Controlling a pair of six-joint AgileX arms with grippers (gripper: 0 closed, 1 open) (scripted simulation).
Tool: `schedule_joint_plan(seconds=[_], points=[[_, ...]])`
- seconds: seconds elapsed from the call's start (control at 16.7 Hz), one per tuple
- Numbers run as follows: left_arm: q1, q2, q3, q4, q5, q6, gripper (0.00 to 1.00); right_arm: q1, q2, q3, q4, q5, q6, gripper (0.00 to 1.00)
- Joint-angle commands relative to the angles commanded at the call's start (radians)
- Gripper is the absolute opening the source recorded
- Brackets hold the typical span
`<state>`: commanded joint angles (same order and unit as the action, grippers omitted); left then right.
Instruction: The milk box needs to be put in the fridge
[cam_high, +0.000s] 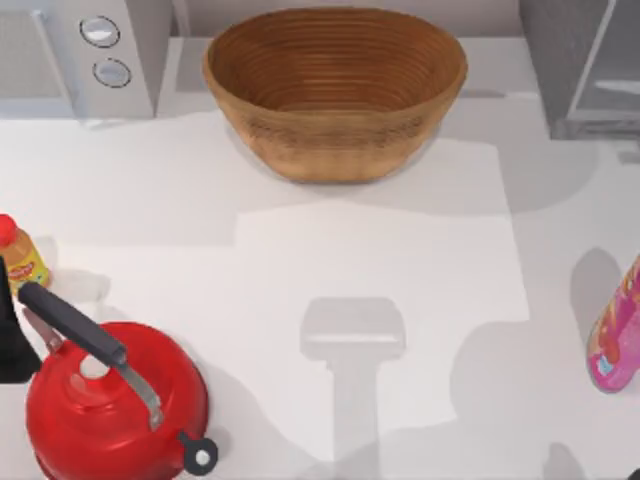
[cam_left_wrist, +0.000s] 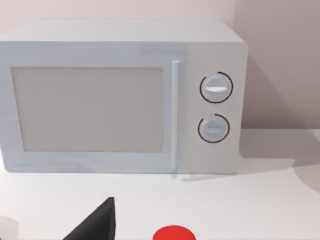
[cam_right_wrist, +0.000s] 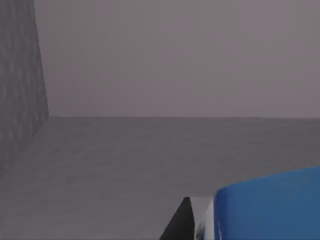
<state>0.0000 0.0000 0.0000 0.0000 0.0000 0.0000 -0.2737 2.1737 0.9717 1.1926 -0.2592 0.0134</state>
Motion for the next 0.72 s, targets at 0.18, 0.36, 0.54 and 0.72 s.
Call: schedule_joint_plan(seconds=[0.18,0.36,0.54,0.72], points=[[0.0,0.0,0.0,0.0,0.0,0.0,1.0,0.003,0.021,0.037,-0.022,0.003,0.0,0.0],[0.0,0.0,0.0,0.0,0.0,0.0,1.0,0.017,0.079,0.157,-0.089,0.01,-0.003,0.0],[0.0,0.0,0.0,0.0,0.0,0.0,1.0,0.033,0.145,0.318,-0.177,0.021,-0.005,0.0],[0.0,0.0,0.0,0.0,0.0,0.0,1.0,0.044,0.205,0.48,-0.271,0.04,-0.004,0.0]])
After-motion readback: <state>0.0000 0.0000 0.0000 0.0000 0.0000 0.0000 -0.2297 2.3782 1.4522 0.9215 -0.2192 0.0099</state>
